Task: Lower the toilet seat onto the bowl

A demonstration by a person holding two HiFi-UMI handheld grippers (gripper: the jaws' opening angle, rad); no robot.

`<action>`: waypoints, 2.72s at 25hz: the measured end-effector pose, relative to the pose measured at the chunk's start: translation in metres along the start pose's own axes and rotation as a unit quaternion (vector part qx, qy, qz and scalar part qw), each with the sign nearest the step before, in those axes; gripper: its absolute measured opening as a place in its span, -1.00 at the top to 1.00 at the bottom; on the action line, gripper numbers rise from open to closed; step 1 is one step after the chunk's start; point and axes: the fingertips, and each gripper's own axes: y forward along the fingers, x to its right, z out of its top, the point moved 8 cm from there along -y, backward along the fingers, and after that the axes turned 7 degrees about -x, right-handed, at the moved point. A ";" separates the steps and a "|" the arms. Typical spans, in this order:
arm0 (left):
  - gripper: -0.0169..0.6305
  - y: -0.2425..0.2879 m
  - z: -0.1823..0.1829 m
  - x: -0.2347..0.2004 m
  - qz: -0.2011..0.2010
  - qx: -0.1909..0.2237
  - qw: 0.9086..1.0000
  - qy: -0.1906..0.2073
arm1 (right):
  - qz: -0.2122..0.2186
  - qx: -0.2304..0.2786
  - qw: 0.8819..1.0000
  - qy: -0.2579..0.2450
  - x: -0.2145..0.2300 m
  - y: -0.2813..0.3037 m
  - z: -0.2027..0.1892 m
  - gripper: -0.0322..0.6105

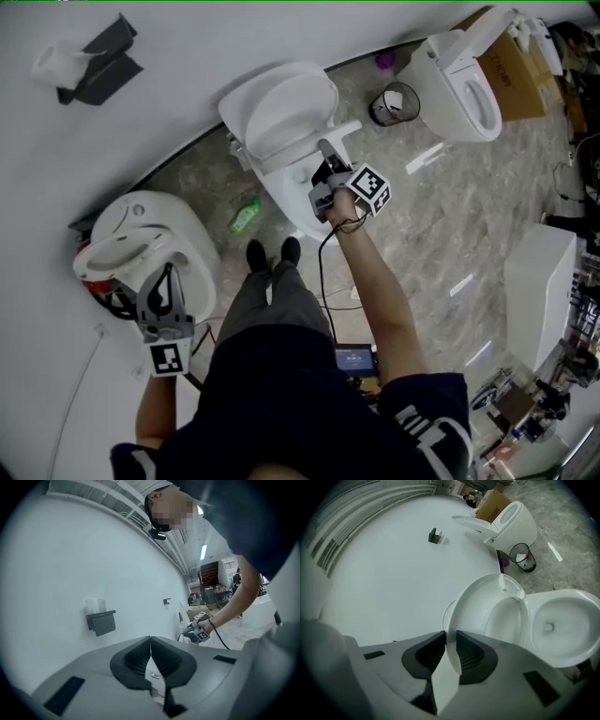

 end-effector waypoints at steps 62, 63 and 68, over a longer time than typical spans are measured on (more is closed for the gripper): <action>0.87 0.015 -0.014 0.073 -0.106 -0.024 0.992 0.070 | -0.022 0.048 0.998 0.038 0.163 -0.199 -0.050 0.68; 0.87 0.015 -0.015 0.074 -0.107 -0.024 0.991 0.071 | -0.023 0.048 0.998 0.038 0.165 -0.200 -0.051 0.69; 0.87 0.015 -0.019 0.080 -0.117 -0.027 0.990 0.076 | -0.015 0.055 0.997 0.044 0.173 -0.206 -0.054 0.69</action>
